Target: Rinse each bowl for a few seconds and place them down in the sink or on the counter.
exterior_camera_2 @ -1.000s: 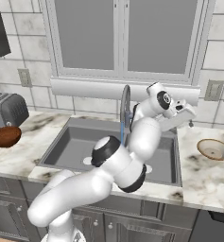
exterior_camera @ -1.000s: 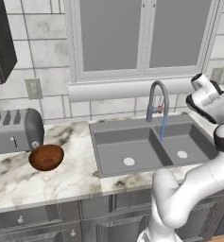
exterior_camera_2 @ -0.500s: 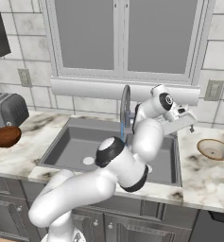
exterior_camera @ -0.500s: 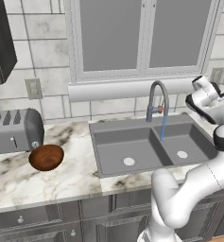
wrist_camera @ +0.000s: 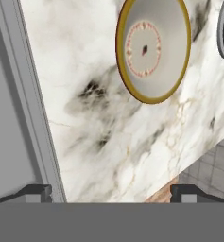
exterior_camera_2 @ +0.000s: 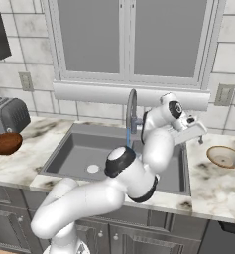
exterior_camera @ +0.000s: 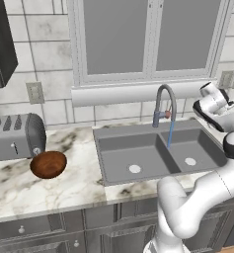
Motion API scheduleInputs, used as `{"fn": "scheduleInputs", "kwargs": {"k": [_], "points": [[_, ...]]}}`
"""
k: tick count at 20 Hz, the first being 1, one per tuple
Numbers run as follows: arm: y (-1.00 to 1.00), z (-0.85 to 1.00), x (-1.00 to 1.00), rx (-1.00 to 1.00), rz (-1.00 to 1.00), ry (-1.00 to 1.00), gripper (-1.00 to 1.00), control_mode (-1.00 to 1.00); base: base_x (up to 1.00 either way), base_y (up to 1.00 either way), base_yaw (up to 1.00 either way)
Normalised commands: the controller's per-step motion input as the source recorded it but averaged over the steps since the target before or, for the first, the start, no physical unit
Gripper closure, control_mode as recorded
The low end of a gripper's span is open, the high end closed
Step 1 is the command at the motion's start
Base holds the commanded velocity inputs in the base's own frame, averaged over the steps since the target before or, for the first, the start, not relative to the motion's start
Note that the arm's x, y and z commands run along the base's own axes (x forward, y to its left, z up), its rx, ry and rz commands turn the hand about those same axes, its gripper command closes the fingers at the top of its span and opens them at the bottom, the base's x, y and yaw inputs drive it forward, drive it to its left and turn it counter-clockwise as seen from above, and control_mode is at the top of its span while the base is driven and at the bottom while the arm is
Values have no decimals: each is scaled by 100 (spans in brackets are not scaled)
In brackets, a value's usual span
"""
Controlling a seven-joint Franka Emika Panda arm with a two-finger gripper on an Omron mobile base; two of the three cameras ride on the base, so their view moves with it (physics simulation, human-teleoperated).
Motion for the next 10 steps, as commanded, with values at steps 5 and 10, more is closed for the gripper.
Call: {"fn": "scheduleInputs", "kwargs": {"k": [5, 10], "points": [[-12, -16, 0, 3, 0, 0, -100, -100, 0, 0, 0], [-19, -16, 2, 5, 0, 0, -100, -100, 0, 0, 0]]}}
